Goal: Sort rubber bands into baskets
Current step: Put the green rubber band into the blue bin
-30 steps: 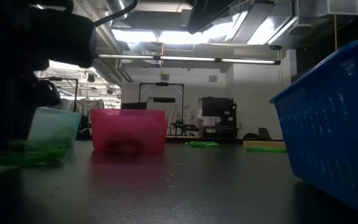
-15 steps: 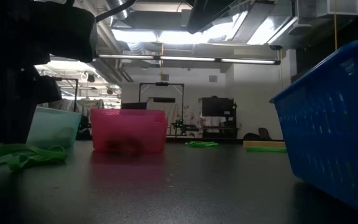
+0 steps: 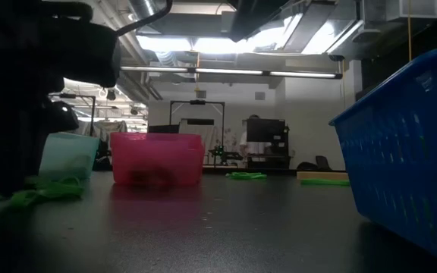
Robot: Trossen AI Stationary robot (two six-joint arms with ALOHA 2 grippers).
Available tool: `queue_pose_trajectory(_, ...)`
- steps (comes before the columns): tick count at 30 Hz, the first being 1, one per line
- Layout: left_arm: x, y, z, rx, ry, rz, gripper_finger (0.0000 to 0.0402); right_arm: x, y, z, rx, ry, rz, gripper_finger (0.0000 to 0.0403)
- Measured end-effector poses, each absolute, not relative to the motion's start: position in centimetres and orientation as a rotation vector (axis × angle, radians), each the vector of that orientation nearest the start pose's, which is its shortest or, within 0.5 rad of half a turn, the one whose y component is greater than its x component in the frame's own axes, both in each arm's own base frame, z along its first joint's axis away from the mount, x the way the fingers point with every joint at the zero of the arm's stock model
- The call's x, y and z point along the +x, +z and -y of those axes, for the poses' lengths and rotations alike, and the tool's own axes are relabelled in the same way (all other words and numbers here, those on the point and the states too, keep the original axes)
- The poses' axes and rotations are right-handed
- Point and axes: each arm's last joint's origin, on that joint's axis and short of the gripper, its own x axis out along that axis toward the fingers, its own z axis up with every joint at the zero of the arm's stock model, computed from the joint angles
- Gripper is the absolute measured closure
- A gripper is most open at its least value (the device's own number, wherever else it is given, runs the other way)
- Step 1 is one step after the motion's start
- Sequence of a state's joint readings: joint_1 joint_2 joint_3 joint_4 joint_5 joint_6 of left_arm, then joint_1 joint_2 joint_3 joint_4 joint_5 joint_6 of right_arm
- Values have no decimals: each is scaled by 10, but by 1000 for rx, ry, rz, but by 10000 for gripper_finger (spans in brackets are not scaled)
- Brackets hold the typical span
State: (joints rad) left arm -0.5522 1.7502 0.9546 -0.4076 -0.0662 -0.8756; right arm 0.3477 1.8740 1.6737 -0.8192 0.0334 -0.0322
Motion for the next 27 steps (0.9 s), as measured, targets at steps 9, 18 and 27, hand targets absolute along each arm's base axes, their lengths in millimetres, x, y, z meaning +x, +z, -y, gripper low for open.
queue_pose_trajectory(9, 272, 164, 166, -444, 48, -1177, 396, 365, 283, -165, -273, 369, -1004, 182)
queue_pose_trajectory(18, 298, 194, 167, -510, -48, -986, 398, 361, 280, -195, -415, 218, -884, 182)
queue_pose_trajectory(27, 320, 211, 161, -599, -143, -771, 397, 369, 268, -202, -386, 259, -881, 182)
